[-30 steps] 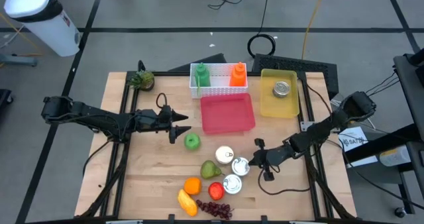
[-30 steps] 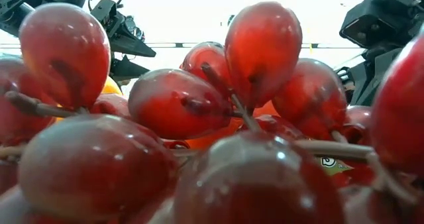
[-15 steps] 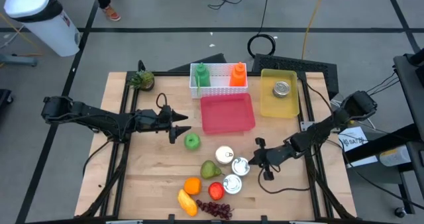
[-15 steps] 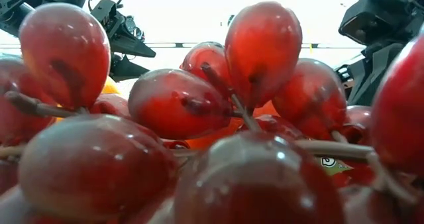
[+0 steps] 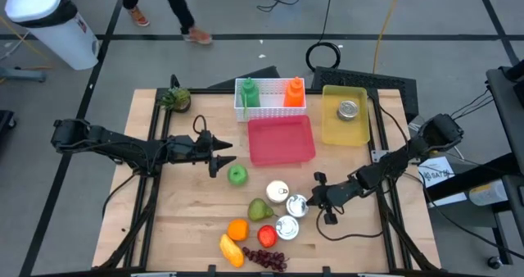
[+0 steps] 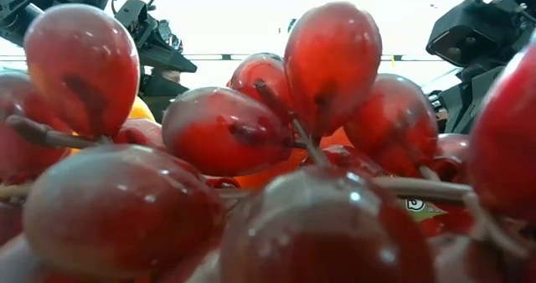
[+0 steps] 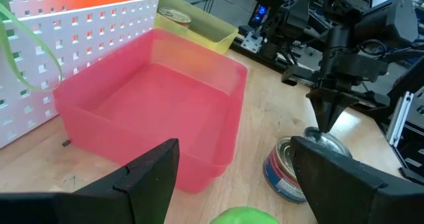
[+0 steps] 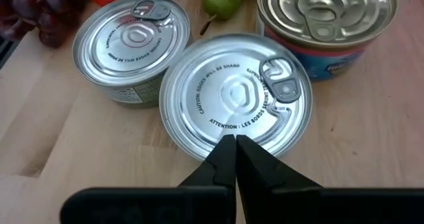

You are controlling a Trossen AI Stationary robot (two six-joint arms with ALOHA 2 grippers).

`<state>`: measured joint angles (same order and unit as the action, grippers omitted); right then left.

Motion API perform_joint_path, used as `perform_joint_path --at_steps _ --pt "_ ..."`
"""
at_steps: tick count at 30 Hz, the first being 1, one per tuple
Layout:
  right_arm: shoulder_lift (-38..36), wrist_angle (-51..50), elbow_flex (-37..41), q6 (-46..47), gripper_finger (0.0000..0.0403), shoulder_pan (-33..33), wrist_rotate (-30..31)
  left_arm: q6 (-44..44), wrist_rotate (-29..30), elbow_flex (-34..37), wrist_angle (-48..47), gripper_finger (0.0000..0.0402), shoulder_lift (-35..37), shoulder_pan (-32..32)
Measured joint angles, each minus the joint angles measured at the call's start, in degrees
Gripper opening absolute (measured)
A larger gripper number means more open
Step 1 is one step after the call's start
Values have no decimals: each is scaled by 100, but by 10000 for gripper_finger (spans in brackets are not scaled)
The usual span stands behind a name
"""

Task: Pick & Place Food Item
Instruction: Put the top green tuna can into the yellow bin

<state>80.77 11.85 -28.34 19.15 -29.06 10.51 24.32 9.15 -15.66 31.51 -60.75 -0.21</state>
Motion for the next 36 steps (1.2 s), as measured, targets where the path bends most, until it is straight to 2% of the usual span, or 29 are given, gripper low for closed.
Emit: perform_joint_path --at_steps 17,23,28,33,36 --pt "15 -898 24 545 0 -4 4 -4 -2 2 -7 301 0 2" --pt "-170 -1133 34 421 0 10 337 -4 -2 2 -7 301 0 0" --pt "-814 -1439 33 419 0 3 867 -6 -2 2 -17 301 0 0" --pt "-1502 -1581 31 537 2 11 1978 -22 -2 2 -22 301 0 0" --pt "-1770 -1621 31 285 25 11 2099 -22 -2 2 -22 301 0 0"
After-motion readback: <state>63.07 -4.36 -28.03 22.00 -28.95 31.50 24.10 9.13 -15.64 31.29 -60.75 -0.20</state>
